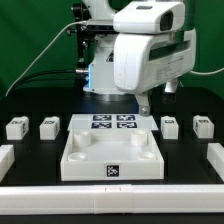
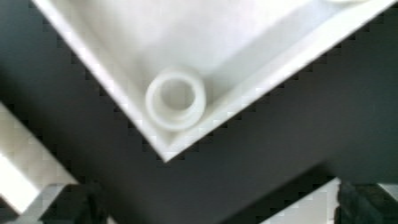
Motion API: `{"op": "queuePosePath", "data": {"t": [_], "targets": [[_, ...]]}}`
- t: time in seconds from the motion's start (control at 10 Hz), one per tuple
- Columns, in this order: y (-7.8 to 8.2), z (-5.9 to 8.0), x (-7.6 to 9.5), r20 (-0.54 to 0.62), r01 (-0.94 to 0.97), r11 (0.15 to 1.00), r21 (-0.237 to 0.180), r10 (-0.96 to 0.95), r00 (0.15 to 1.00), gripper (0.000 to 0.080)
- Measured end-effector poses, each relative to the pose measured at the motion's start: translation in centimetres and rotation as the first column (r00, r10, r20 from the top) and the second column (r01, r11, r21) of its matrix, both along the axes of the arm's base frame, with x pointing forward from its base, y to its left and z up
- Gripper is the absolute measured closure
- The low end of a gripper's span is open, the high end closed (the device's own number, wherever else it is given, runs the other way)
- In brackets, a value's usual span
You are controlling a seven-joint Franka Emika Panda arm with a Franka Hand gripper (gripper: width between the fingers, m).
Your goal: Assemble one leg
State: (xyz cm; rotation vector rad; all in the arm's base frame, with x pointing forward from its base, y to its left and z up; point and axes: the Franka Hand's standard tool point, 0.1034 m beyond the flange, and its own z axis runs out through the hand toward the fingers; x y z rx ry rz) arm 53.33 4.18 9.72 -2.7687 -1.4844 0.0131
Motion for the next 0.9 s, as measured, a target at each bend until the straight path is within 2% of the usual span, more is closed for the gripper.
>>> {"op": "queuePosePath", "data": {"t": [0.1, 0.3, 0.4, 0.6, 0.9], "targets": [[-0.5, -0.5, -1.2, -0.002, -0.049, 0.999, 0.001, 0.049, 0.999, 0.015], [-2.5, -1.7, -4.4, -0.03, -0.196, 0.981, 0.006, 0.196, 0.98, 0.015], [-3.2, -2.0, -5.4, -0.043, -0.239, 0.971, 0.011, 0.24, 0.97, 0.015], [-3.7, -2.2, -6.2, -0.054, -0.268, 0.963, 0.015, 0.268, 0.962, 0.015], [-3.7, -2.3, -6.2, -0.056, -0.266, 0.964, 0.016, 0.267, 0.962, 0.015]]}}
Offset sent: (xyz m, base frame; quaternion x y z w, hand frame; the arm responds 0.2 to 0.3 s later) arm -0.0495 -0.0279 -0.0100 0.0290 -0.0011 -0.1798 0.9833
